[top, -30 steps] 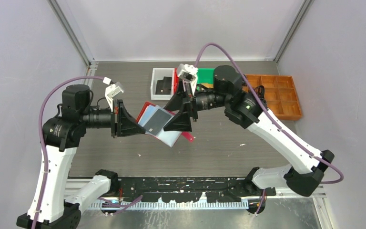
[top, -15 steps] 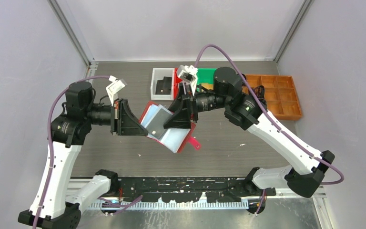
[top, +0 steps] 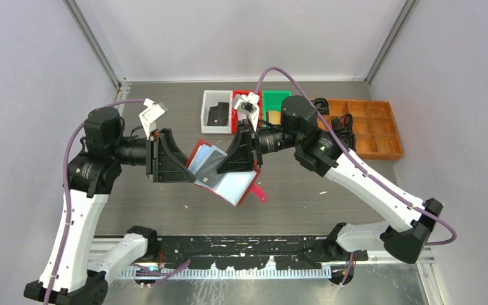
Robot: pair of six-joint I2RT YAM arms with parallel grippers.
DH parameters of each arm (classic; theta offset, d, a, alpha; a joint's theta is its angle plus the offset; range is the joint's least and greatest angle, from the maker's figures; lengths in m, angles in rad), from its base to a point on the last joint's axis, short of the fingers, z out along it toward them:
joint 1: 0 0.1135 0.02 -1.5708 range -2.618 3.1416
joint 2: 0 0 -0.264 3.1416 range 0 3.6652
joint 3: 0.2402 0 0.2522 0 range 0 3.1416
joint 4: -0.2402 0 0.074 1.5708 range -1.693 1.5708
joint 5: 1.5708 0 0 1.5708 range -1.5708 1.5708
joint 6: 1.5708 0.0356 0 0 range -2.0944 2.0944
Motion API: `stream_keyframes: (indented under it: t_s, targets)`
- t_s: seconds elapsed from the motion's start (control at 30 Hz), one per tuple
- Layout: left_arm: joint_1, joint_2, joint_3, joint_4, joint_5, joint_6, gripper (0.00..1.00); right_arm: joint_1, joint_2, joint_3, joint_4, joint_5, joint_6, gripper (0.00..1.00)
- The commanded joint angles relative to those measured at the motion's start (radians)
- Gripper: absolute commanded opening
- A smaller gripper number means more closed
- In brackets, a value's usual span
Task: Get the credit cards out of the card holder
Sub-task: Remove the credit card from the card holder.
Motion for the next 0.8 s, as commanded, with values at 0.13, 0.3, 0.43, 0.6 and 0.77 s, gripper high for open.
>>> stream_keyframes:
  t_s: [0.13, 0.3, 0.43, 0.6, 0.77]
  targets:
    - [0.002, 0.004, 0.034, 0.046, 0.014, -0.023, 0.50, 0.008, -0.014, 0.015, 0.065, -0.019, 0.003, 0.04]
    - [0.002, -0.001, 0.018, 0.042, -0.020, -0.005, 0.37, 0.026, -0.002, 0.032, 0.066, -0.031, -0.011, 0.04]
    - [0.002, 0.007, 0.026, 0.040, -0.017, -0.014, 0.24, 0.044, -0.001, 0.037, 0.025, -0.034, -0.056, 0.03]
    - [0.002, 0.007, 0.036, 0.018, -0.017, 0.003, 0.14, 0.049, -0.014, 0.029, 0.008, -0.029, -0.081, 0.03]
    - [0.002, -0.016, -0.001, -0.019, -0.063, 0.057, 0.08, 0.068, 0.005, 0.062, 0.009, 0.004, -0.082, 0.06]
